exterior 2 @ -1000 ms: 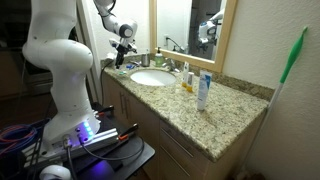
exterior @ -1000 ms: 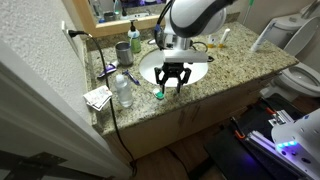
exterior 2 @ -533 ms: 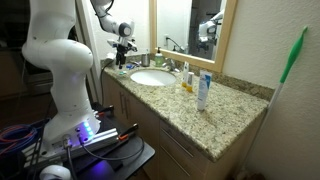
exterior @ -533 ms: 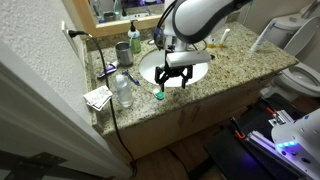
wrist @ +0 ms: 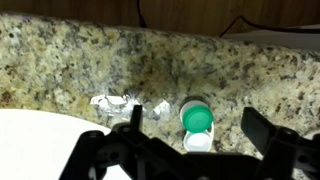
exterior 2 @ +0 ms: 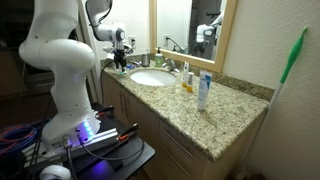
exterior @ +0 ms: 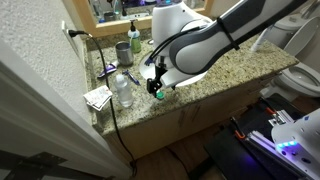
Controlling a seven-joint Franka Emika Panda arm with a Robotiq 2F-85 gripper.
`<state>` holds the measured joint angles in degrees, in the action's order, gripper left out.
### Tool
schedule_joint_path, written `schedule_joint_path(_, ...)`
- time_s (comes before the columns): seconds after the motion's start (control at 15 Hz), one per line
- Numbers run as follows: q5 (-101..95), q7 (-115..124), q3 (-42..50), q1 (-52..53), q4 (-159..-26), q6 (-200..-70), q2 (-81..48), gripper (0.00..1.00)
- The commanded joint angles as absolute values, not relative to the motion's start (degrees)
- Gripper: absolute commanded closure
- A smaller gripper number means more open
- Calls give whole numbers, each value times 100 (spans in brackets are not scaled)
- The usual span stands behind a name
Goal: Remove the green lid from the white object on the left
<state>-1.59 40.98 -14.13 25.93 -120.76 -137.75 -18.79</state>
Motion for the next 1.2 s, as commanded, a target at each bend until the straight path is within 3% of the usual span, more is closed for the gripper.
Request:
schedule_joint_path(0.0,-155,4087,-1394,2612,-12058,-13769,-1889,0)
schedule_joint_path(0.73,-153,4120,-1366,2616,-12043,-13758,-1992,0)
schedule_joint_path(0.87,-186,4154,-1348,2631,-12027,-13764,-2020,26)
schedule_joint_path(1.13,-229,4198,-1335,2656,-12009,-13765,-2009,55)
